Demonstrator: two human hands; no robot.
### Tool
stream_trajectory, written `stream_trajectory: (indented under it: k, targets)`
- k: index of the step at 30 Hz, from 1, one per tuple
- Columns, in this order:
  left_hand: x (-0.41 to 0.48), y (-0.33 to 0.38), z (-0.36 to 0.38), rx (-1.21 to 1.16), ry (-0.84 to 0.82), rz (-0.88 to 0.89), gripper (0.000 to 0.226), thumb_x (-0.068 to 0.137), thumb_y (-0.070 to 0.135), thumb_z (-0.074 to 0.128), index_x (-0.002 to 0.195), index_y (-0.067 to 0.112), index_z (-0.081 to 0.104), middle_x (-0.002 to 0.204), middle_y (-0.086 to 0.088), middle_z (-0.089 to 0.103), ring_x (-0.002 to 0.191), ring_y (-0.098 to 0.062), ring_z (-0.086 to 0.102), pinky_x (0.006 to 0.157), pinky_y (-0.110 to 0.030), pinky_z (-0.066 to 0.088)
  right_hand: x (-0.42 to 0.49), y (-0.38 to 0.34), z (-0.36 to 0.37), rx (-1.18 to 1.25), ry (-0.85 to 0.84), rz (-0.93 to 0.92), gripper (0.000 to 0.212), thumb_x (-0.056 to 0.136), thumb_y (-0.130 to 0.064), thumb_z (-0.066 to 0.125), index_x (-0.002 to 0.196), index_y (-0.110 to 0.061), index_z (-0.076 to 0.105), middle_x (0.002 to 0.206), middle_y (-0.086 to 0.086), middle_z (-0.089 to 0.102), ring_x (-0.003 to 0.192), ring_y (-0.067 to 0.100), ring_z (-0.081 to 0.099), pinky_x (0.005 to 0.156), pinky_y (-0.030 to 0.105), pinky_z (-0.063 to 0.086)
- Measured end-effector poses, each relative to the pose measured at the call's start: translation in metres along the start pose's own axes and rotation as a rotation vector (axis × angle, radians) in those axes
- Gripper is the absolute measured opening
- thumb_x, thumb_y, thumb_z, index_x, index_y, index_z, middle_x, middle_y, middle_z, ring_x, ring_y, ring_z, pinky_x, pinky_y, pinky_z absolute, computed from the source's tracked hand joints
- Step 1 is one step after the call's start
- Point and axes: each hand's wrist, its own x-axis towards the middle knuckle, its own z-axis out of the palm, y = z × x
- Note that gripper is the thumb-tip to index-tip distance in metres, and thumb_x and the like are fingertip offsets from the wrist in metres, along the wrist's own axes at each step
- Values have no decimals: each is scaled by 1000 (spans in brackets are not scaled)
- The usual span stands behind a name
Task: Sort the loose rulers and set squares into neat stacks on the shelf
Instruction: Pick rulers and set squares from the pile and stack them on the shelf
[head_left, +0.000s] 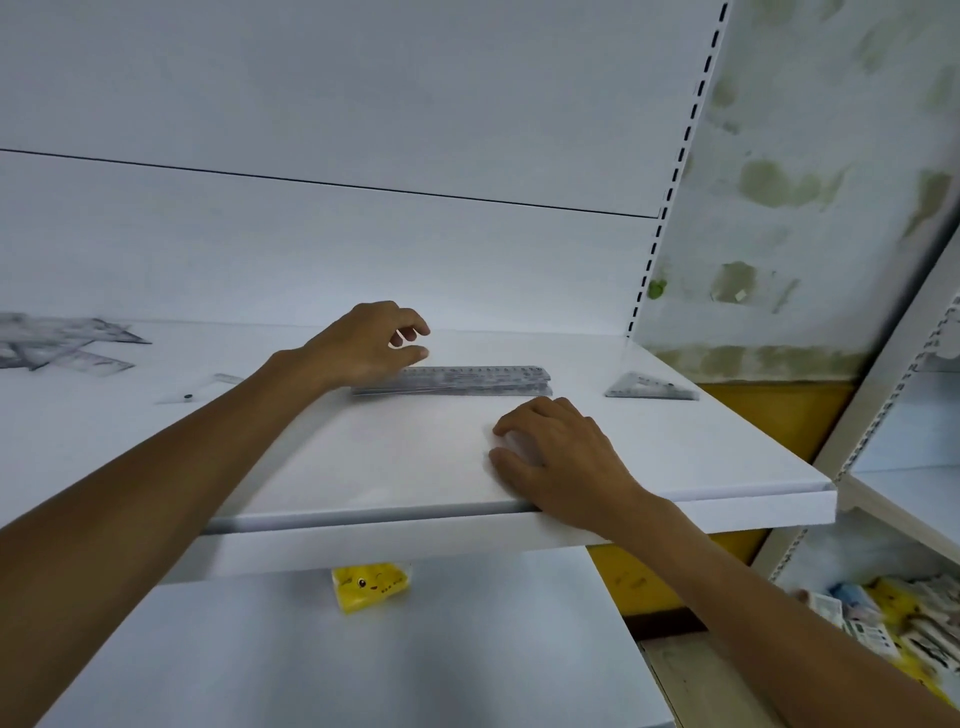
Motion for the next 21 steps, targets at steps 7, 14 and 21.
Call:
stream_trajectory:
  k: [7, 14, 21]
  targets:
    - [-49, -31, -39, 18, 30, -23, 18, 88, 26, 59, 105, 22, 62, 99, 7, 57, 92, -9, 58, 79, -24, 42, 48, -33, 0, 152, 150, -99, 20, 91, -20, 54, 106, -11, 62, 106, 3, 63, 98, 19, 53, 80, 18, 33]
    - [-122, -102, -106, 91, 122, -181, 16, 89, 22, 57, 102, 23, 66, 96, 6, 64, 82, -3, 57, 74, -19, 41, 130, -132, 20, 271, 74, -292, 23, 90, -22, 54, 111, -14, 59, 111, 0, 61, 101, 15, 55, 87, 28, 43]
    - [-230, -188, -169, 175, 177, -395, 22, 86, 19, 62, 108, 21, 66, 103, 1, 66, 87, -10, 59, 75, -21, 41, 204, -247, 71, 273, -112, -447, 22, 89, -24, 55, 107, -13, 61, 110, 4, 62, 98, 14, 54, 84, 24, 41]
